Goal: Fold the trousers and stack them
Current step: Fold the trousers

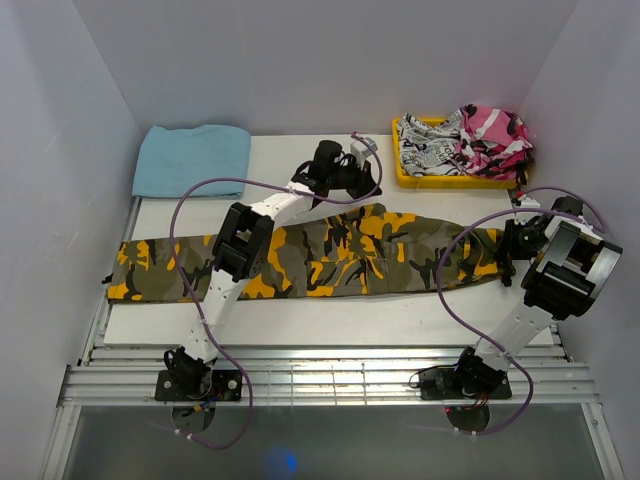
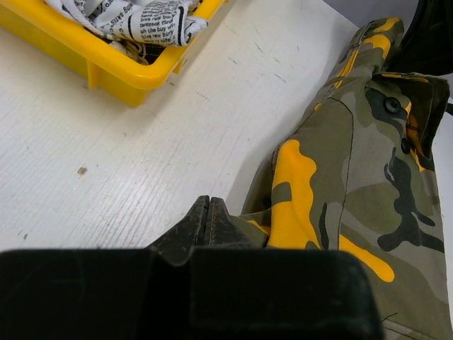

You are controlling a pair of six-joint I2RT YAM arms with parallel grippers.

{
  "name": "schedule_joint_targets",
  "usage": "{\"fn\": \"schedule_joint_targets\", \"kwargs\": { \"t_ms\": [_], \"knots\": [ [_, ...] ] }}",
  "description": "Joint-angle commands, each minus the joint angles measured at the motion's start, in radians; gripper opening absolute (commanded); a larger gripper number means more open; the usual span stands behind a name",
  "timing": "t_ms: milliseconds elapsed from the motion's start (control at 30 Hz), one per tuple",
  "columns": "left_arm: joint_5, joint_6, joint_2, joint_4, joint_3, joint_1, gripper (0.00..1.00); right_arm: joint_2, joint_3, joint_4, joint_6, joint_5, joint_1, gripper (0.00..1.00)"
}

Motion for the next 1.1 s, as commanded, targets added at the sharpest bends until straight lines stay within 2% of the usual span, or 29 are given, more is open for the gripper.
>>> {"fn": "schedule_joint_targets", "kwargs": {
  "t_ms": [0,33,67,100,133,167,533,600,633,700,733,867,1067],
  "knots": [
    [0.018,-0.003,-0.030,0.003,0.010,0.012,0.00,0.018,-0.022,0.019,-0.039,0.062,-0.019,0.08],
    [0.017,0.004,-0.022,-0.028,0.031,0.011,0.13,0.020,-0.022,0.017,-0.035,0.060,-0.019,0.08],
    [0.014,-0.010,-0.017,-0.051,0.040,0.008,0.55,0.020,-0.020,0.017,-0.035,0.057,-0.019,0.08],
    [0.015,-0.010,-0.022,-0.053,0.031,0.008,0.67,0.020,-0.019,0.017,-0.033,0.057,-0.019,0.08],
    [0.018,-0.009,-0.026,-0.051,0.019,0.008,0.72,0.021,-0.017,0.016,-0.032,0.057,-0.019,0.08],
    [0.023,-0.009,-0.033,-0.051,-0.007,0.009,0.73,0.021,-0.016,0.014,-0.032,0.057,-0.019,0.08],
    [0.032,0.015,0.004,-0.122,-0.004,-0.021,0.53,0.020,-0.011,0.007,-0.035,0.062,-0.017,0.08],
    [0.037,0.008,0.010,-0.119,-0.004,-0.027,0.40,0.021,-0.014,0.007,-0.038,0.065,-0.017,0.08],
    [0.034,0.004,0.010,-0.111,-0.015,-0.029,0.28,0.018,-0.015,0.007,-0.039,0.066,-0.018,0.08],
    [0.017,-0.022,-0.002,-0.073,-0.033,-0.026,0.15,0.020,-0.017,0.007,-0.042,0.072,-0.019,0.08],
    [0.012,-0.033,-0.008,-0.065,-0.041,-0.024,0.00,0.020,-0.020,0.007,-0.047,0.075,-0.019,0.08],
    [-0.077,-0.154,-0.057,0.092,-0.145,0.009,0.00,0.013,-0.041,0.014,-0.064,0.109,-0.019,0.08],
    [-0.253,-0.268,-0.094,0.154,-0.199,0.097,0.00,0.003,-0.068,0.031,-0.091,0.144,-0.032,0.08]
  ]
}}
